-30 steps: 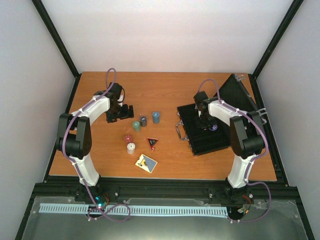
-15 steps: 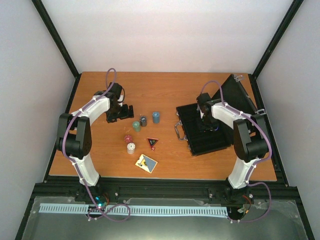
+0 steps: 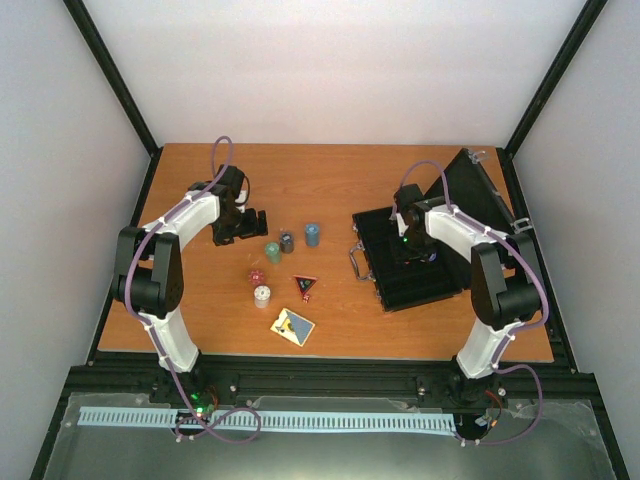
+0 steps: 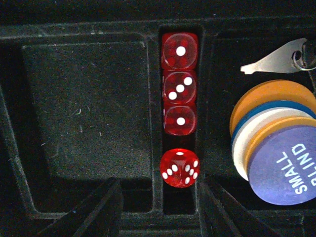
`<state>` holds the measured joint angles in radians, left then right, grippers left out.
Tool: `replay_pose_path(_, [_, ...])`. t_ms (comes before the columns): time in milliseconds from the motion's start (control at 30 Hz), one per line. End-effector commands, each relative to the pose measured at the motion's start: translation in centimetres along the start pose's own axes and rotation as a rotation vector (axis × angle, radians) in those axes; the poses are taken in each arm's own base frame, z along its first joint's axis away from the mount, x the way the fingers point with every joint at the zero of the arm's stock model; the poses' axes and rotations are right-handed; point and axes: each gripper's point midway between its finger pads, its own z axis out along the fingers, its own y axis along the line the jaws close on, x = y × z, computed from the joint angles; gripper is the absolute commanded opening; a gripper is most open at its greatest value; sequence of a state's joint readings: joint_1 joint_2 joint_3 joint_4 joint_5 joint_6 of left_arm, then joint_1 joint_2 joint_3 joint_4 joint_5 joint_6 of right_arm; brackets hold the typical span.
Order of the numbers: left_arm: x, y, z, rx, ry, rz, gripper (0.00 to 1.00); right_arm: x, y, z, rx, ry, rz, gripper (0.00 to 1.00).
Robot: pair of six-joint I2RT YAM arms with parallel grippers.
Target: Pack up texas hold em set
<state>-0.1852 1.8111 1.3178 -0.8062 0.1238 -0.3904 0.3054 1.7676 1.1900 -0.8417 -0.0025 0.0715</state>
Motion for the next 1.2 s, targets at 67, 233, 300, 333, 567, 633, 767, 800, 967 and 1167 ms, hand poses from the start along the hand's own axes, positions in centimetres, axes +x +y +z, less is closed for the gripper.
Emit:
replay_pose_path(67, [-1.4, -0.5, -1.3, 0.024, -0.053, -0.008, 1.0, -0.4, 0.7, -0.3, -0.036, -0.005, -0.013, 0.43])
replay_pose_path(233, [-1.4, -0.5, -1.4, 0.022, -0.055, -0.008, 1.0, -0.9, 1.2, 0.2, -0.063, 0.0, -0.014, 0.42])
replay_pose_path(300, [-1.4, -0.4, -1.3, 0.018, -0.052, -0.008, 1.0, -1.1, 1.4, 0.5, -0.078, 0.005, -0.013, 0.42])
replay_pose_path(333, [-1.4, -0.4, -1.2, 0.017, -0.053, -0.007, 1.0, -1.2, 1.5, 0.5, -0.083, 0.006, -0.013, 0.41])
replay_pose_path(567, [-1.4, -0.3, -1.0, 0.014, -0.049, -0.008, 1.0, -1.6, 2.3, -0.2, -0.121, -0.003, -0.006, 0.4])
replay_pose_path(633, [-1.4, -0.3, -1.0, 0.014, -0.048, -0.008, 1.0, -1.5, 2.6, -0.4, -0.134, -0.004, -0.004, 0.4])
replay_pose_path(767, [-1.5, -0.3, -1.0, 0.013, -0.049, -0.008, 1.0, -1.6, 3.1, -0.8, -0.151, -0.01, -0.011, 0.4])
replay_pose_path(800, [-1.4, -0.3, -0.9, 0.013, -0.047, -0.008, 1.0, -1.5, 3.3, -0.7, -0.157, -0.005, -0.013, 0.4])
replay_pose_path(967, [-1.4, -0.3, -1.0, 0.012, -0.048, -0.007, 1.0, -1.1, 4.0, -0.6, -0.163, 0.005, -0.022, 0.38])
replay_pose_path(1167, [-1.4, -0.3, -0.9, 0.014, -0.047, -0.008, 1.0, -1.6, 1.2, -1.5, 0.026, -0.013, -0.015, 0.39])
